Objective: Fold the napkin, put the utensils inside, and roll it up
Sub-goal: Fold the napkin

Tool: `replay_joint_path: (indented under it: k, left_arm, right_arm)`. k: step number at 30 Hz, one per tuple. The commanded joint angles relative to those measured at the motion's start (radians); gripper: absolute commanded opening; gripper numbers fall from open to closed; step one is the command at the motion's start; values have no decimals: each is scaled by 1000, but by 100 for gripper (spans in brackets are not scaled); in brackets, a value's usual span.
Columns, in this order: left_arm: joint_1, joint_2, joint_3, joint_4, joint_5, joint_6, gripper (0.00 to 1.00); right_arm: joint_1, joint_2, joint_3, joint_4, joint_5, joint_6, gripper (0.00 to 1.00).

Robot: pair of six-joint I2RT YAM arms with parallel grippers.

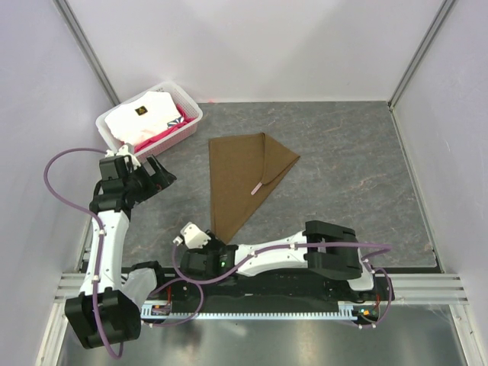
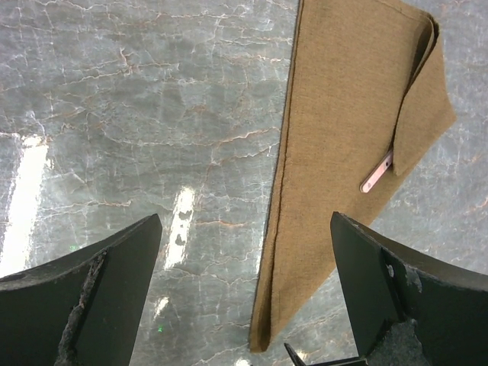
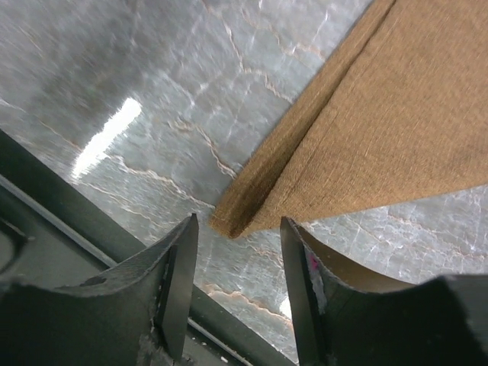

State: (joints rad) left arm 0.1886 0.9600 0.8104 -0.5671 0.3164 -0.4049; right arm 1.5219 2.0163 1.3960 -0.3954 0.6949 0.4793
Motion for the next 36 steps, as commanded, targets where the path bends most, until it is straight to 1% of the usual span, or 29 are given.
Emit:
replay_joint_path:
  k: [1, 10, 13, 17, 24, 28, 33, 36]
  left_arm:
    - [5, -3, -11, 49, 15, 38, 100]
    - [5, 5, -37, 67, 16, 40, 100]
    - [6, 5, -33, 67, 13, 41, 100]
    - [8, 0, -33, 69, 6, 40, 100]
    - [12, 0, -33, 69, 9, 38, 100]
    - [14, -3, -34, 70, 7, 38, 100]
    - [18, -4, -36, 76, 9, 34, 100]
    - [20, -7, -39, 76, 10, 34, 100]
  right_arm:
    - [4, 45, 32, -33, -11, 18, 55]
    - [0, 88, 63, -30, -32, 18, 54]
    - [-17, 91, 57, -45, -46, 31, 50]
    - [-34, 85, 37, -65, -70, 39, 43]
    - [-54, 111, 34, -82, -149, 50, 36]
    - [-68, 131, 32, -108, -190, 71, 29]
    - [-77, 142, 18, -129, -198, 91, 22]
    - [-86, 142, 9, -129, -198, 91, 15]
